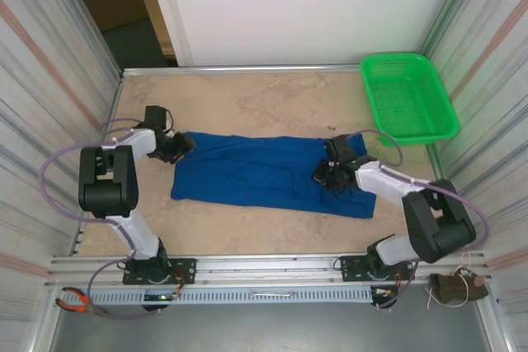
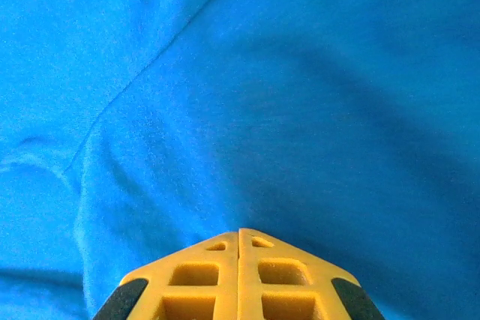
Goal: Fold the inside-out t-shirt
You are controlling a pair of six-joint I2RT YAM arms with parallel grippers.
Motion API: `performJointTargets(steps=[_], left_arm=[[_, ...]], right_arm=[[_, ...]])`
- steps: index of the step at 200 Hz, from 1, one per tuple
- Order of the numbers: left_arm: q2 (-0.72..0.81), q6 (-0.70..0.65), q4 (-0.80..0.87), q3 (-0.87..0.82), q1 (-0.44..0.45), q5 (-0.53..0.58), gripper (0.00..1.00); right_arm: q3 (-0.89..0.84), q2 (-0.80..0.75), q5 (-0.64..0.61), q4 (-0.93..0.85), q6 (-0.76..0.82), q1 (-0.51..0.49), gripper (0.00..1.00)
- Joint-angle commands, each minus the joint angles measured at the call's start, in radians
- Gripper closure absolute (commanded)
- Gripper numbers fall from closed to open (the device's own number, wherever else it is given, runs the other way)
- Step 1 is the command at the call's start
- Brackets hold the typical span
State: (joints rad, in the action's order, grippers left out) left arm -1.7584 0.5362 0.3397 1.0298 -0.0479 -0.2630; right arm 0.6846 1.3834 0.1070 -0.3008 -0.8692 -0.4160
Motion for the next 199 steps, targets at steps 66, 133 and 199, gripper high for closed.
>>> performJointTargets(steps=[66, 133, 199], left_arm=[[0.148, 0.098, -0.085, 0.015, 0.23, -0.028, 0.52], [0.061, 0.148, -0.182, -0.138, 0.283, -0.012, 0.52], [0.106, 0.034, -0.119, -0.064, 0.237, -0.017, 0.52]], right_arm=[[0.084, -0.039, 0.171, 0.007, 0.092, 0.065, 0.91], [-0.08, -0.043, 0.079, 0.017, 0.019, 0.06, 0.92], [-0.027, -0.299, 0.014, -0.202, 0.099, 0.204, 0.58]])
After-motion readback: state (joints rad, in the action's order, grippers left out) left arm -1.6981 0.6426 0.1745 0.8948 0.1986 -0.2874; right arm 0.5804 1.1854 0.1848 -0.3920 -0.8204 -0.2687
